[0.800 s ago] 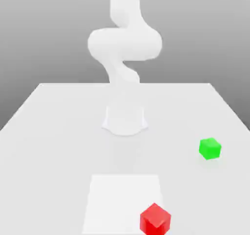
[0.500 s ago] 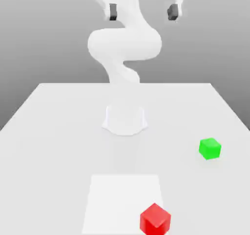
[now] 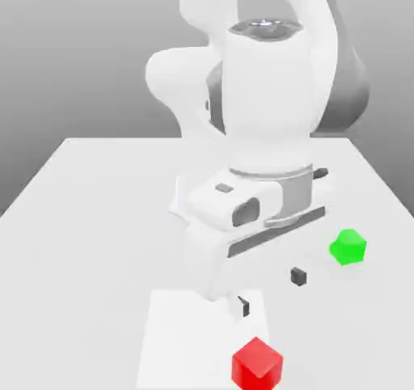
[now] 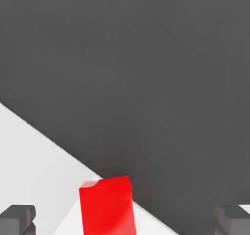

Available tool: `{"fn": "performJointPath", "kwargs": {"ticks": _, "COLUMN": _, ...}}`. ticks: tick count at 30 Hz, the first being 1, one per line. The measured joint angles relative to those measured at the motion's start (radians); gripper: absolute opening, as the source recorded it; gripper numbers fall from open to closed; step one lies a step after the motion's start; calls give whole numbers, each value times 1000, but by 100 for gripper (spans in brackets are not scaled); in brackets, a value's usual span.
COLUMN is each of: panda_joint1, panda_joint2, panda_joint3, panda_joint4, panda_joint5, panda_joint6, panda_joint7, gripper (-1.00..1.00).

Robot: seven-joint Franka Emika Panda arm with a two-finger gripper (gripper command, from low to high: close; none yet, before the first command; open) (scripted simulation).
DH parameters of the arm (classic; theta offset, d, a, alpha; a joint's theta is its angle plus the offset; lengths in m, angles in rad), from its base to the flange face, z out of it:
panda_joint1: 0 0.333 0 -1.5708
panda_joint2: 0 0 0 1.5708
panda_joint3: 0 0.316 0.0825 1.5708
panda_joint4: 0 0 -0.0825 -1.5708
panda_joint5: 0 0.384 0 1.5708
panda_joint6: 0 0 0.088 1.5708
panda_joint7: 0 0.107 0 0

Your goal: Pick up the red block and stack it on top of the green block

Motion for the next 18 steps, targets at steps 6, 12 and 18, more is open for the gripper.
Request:
{"fn": "performJointPath", "kwargs": {"ticks": 6, "panda_joint1": -9, "panda_joint2": 213, "panda_joint3": 19, "panda_joint4": 11, "panda_joint5": -9, "panda_joint6": 143, "panda_joint7": -44, "gripper": 0}}
{"fn": "performJointPath", "kwargs": {"ticks": 12, "panda_joint1": -13, "panda_joint2": 241, "panda_joint3": 24, "panda_joint4": 16, "panda_joint5": -5, "panda_joint6": 164, "panda_joint7": -47, "gripper": -100}}
{"fn": "performJointPath", "kwargs": {"ticks": 18, "panda_joint1": -2, "panda_joint2": 121, "panda_joint3": 9, "panda_joint4": -4, "panda_joint5": -29, "panda_joint6": 65, "panda_joint7": -30, "gripper": -100}}
